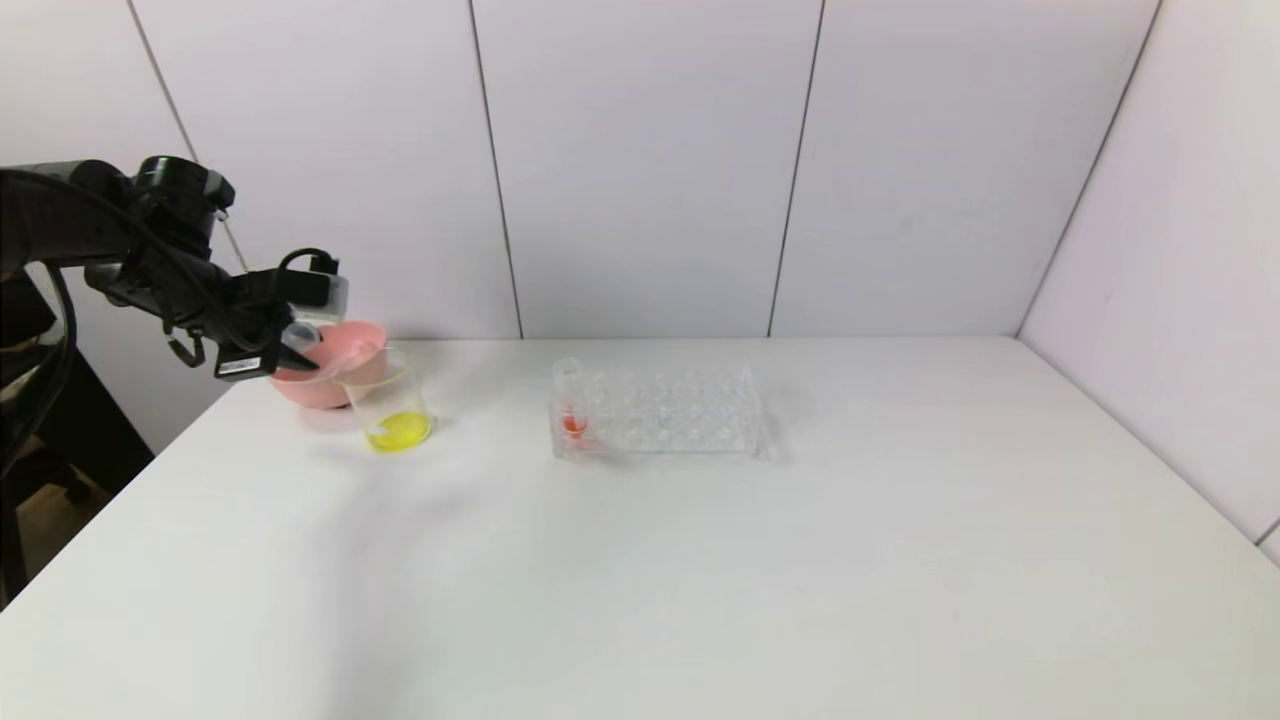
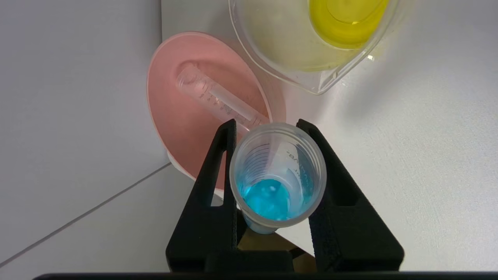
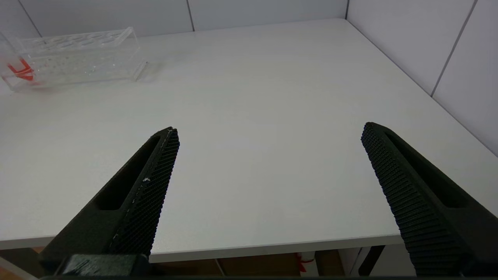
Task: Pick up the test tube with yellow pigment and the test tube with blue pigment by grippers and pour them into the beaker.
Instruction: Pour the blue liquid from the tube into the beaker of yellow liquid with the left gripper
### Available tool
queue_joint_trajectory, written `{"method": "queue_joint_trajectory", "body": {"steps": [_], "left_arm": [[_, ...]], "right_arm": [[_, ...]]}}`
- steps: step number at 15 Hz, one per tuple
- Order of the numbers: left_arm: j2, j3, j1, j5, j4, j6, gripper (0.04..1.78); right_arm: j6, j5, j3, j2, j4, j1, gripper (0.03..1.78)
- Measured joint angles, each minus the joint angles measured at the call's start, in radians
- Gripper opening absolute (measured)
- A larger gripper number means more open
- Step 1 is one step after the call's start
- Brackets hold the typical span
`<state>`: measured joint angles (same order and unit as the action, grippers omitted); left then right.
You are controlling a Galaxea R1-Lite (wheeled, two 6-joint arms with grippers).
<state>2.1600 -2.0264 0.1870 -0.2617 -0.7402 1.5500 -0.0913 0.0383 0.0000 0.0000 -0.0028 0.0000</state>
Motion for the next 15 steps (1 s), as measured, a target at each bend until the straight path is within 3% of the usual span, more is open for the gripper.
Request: {"method": "queue_joint_trajectory", "body": {"steps": [15], "left_arm": [[0.019, -0.003, -0.044, 0.067, 0.036, 0.124, 0.53]], "right_arm": [[0.0, 0.0, 0.0, 0.0, 0.0, 0.0, 1.71]]}}
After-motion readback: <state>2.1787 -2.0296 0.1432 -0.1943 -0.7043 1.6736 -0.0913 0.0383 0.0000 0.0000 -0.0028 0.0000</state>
